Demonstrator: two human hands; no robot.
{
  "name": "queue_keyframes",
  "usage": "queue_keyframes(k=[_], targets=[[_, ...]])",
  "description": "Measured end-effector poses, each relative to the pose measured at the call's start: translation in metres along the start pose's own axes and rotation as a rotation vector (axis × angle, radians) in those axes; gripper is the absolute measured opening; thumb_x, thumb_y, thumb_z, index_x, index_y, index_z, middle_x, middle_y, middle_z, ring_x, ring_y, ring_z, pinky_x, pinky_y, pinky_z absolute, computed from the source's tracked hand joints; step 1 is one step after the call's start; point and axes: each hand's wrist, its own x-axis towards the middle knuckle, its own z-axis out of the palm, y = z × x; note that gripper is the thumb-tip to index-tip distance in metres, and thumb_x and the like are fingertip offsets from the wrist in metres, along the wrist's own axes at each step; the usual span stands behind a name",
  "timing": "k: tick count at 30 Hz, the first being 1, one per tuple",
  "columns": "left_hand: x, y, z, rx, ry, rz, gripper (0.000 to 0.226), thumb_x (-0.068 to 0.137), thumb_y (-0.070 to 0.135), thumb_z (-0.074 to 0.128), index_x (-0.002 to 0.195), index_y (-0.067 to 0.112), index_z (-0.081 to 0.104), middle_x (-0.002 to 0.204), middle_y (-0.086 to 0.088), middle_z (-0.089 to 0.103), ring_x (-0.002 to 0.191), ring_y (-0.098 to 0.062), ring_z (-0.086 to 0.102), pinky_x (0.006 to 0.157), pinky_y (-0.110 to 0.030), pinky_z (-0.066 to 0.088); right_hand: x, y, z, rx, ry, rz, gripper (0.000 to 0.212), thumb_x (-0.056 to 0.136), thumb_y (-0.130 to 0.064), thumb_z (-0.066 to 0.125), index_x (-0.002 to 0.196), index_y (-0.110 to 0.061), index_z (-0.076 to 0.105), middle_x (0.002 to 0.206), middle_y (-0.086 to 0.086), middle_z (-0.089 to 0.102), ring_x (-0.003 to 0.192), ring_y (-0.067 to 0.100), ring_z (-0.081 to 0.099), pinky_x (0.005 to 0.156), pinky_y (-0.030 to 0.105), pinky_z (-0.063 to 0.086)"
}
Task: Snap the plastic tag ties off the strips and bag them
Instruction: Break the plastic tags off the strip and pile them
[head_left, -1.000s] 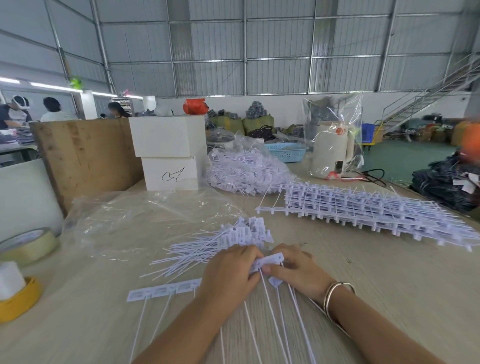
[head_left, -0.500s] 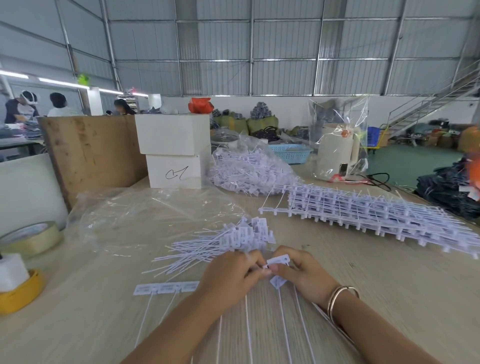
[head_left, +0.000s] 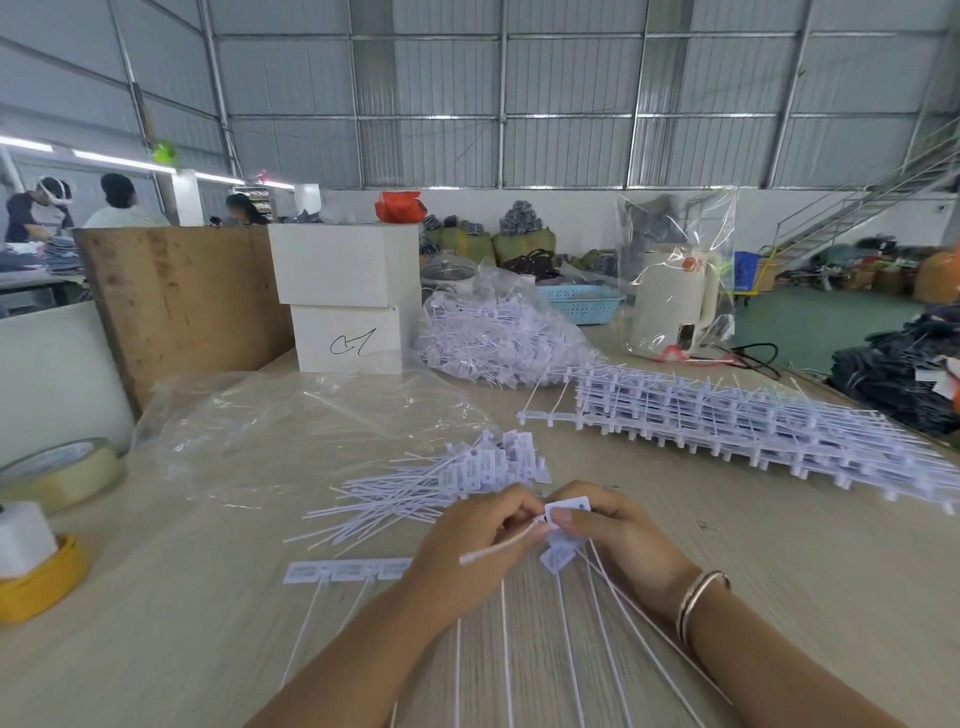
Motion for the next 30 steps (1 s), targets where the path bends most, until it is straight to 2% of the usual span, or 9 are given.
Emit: queue_keyframes(k=[4,13,16,19,20,23,25,27,30], targets=[[-0.002,0.003,0.001,-0.072,-0.055,0.030,0.003,0.092,0.030,0.057,0.090,0.030,0.059,0.079,0.021,0.066,0.074,0.004,0.062,0.062,-0.009,0.039,0.001,0.001,-0.005,0.033,-0.054,0.031,0.019,0.077,-0.013,0.060,0.077,0.005,0.066,0.076,0.014,0.063,0.074,0.023,0.059,0.072,0.026,0.047],[-0.005,0.005,-0.008,-0.215,-0.160,-0.056,0.007,0.095,0.028,0.054,0.094,0.034,0.056,0.098,0.016,0.071,0.095,0.000,0.065,0.084,-0.023,0.051,0.002,-0.001,-0.021,0.258,-0.005,0.074,0.017,0.081,-0.017,0.059,0.076,-0.002,0.067,0.091,0.018,0.065,0.091,0.026,0.063,0.079,0.030,0.050],[-0.007,0.000,-0.009,-0.028,-0.110,-0.046,0.010,0.090,0.036,0.058,0.099,0.039,0.054,0.091,0.020,0.066,0.083,0.002,0.062,0.075,-0.026,0.052,0.002,0.004,-0.018,-0.065,0.043,0.056,0.030,0.081,-0.018,0.062,0.083,0.011,0.057,0.082,0.016,0.058,0.078,0.022,0.057,0.076,0.031,0.044],[-0.006,-0.005,-0.006,0.219,-0.030,-0.046,0.023,0.089,0.040,0.057,0.109,0.038,0.047,0.085,0.021,0.056,0.078,-0.001,0.057,0.072,-0.031,0.050,0.005,0.009,-0.009,-0.454,0.056,0.063,0.008,0.087,-0.012,0.062,0.086,-0.005,0.060,0.082,0.003,0.060,0.072,0.008,0.057,0.071,0.016,0.044],[-0.006,-0.006,-0.005,0.265,-0.007,-0.058,0.026,0.088,0.040,0.056,0.111,0.038,0.044,0.087,0.021,0.054,0.081,-0.002,0.057,0.073,-0.031,0.049,0.006,0.010,-0.009,-0.567,0.077,0.058,0.003,0.087,-0.011,0.063,0.088,-0.011,0.060,0.086,-0.001,0.059,0.074,0.003,0.055,0.069,0.010,0.042],[-0.005,-0.008,-0.005,0.295,0.054,-0.113,0.031,0.087,0.038,0.056,0.112,0.039,0.039,0.094,0.021,0.052,0.088,-0.003,0.057,0.073,-0.028,0.049,0.007,0.008,-0.009,-0.716,0.115,0.090,0.031,0.086,-0.012,0.064,0.115,-0.019,0.054,0.109,-0.006,0.051,0.096,0.000,0.048,0.073,0.000,0.036],[-0.004,-0.007,-0.006,0.315,0.066,-0.131,0.033,0.087,0.035,0.056,0.115,0.037,0.038,0.098,0.020,0.053,0.089,-0.004,0.057,0.074,-0.027,0.049,0.005,0.006,-0.007,-0.792,0.119,0.077,0.041,0.088,-0.018,0.062,0.125,-0.026,0.048,0.122,-0.007,0.045,0.113,0.007,0.041,0.087,0.005,0.035],[-0.004,-0.003,-0.005,0.342,0.078,-0.104,0.036,0.088,0.031,0.055,0.119,0.034,0.038,0.100,0.018,0.052,0.090,-0.006,0.056,0.072,-0.025,0.046,0.003,0.003,-0.002,-0.890,0.133,0.008,0.028,0.089,-0.030,0.060,0.115,-0.036,0.053,0.121,-0.014,0.044,0.116,0.006,0.037,0.099,0.023,0.028],[-0.002,0.006,-0.001,0.397,0.084,-0.045,0.044,0.088,0.029,0.053,0.129,0.027,0.036,0.113,0.012,0.052,0.093,-0.011,0.057,0.068,-0.023,0.039,0.003,-0.001,0.012,-0.927,0.121,-0.002,0.012,0.089,-0.045,0.055,0.093,-0.042,0.065,0.111,-0.028,0.044,0.114,-0.004,0.032,0.092,0.022,0.012]])
